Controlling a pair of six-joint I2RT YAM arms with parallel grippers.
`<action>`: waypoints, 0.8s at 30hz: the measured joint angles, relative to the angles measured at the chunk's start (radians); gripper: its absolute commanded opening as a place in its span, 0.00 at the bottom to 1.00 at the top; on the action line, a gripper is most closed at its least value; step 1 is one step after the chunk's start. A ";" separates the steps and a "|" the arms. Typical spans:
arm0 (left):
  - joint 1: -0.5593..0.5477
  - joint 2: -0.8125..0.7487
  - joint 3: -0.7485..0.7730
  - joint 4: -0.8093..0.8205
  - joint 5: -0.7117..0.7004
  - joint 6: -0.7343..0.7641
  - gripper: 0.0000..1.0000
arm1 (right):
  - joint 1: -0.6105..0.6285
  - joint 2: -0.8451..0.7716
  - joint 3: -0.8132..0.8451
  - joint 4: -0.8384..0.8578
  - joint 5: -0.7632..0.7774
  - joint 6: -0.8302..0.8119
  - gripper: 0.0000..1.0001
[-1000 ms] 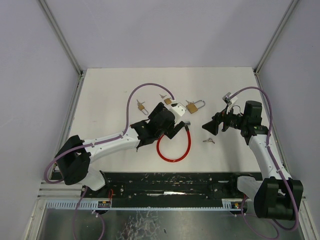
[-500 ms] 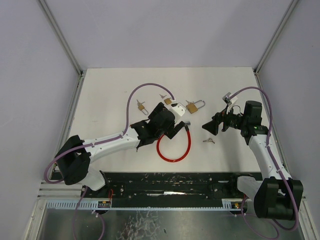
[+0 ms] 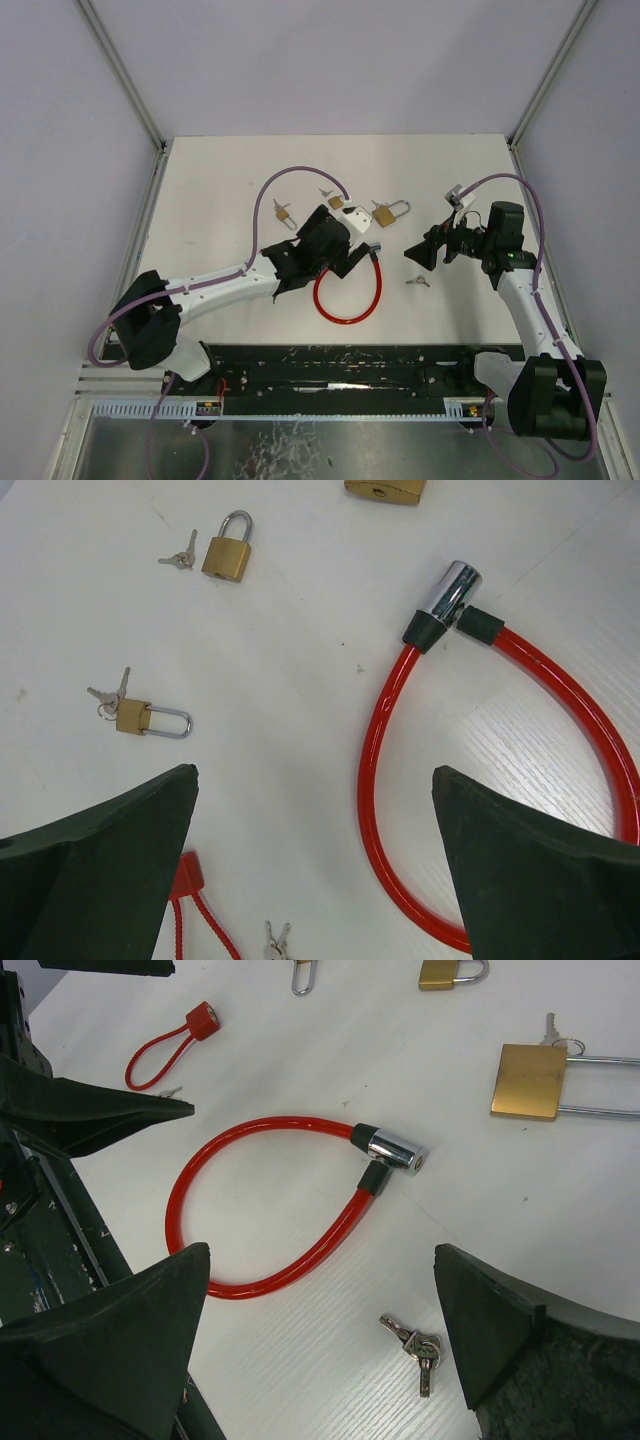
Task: Lock with the key
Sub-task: Reset both arms
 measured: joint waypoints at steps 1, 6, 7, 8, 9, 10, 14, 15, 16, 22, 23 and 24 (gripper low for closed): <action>0.000 0.000 0.000 0.000 0.001 0.000 1.00 | 0.000 0.000 0.000 0.000 0.000 0.000 0.99; -0.003 0.000 0.000 0.000 0.003 0.000 1.00 | 0.000 0.000 0.000 0.000 0.000 0.000 0.99; -0.004 0.000 0.000 0.000 0.003 0.000 1.00 | 0.000 0.000 0.000 0.000 0.000 0.000 0.99; -0.004 0.000 0.000 0.000 0.003 0.000 1.00 | 0.000 0.000 0.000 0.000 0.000 0.000 0.99; -0.005 0.000 0.000 0.000 0.003 0.000 1.00 | 0.000 0.000 0.000 0.000 0.000 0.000 0.99; -0.005 0.000 0.000 0.000 0.003 0.000 1.00 | 0.000 0.000 0.000 0.000 0.000 0.000 0.99; -0.005 -0.001 0.000 0.000 0.007 0.000 1.00 | 0.000 0.000 0.000 -0.001 0.000 -0.004 0.99; -0.002 -0.004 0.000 0.000 0.013 -0.002 1.00 | 0.000 0.000 0.000 -0.002 0.001 -0.008 0.99; 0.006 -0.010 0.000 -0.001 0.025 -0.007 1.00 | 0.000 -0.001 0.000 -0.005 0.002 -0.013 0.99; 0.169 -0.182 0.000 0.009 0.198 -0.108 1.00 | -0.008 -0.074 0.013 -0.037 0.178 -0.034 0.99; 0.219 -0.226 -0.001 0.019 0.232 -0.136 1.00 | -0.010 -0.095 0.016 -0.033 0.219 -0.027 0.99; 0.272 -0.272 -0.004 0.031 0.267 -0.165 1.00 | -0.011 -0.121 0.021 -0.026 0.273 -0.016 0.99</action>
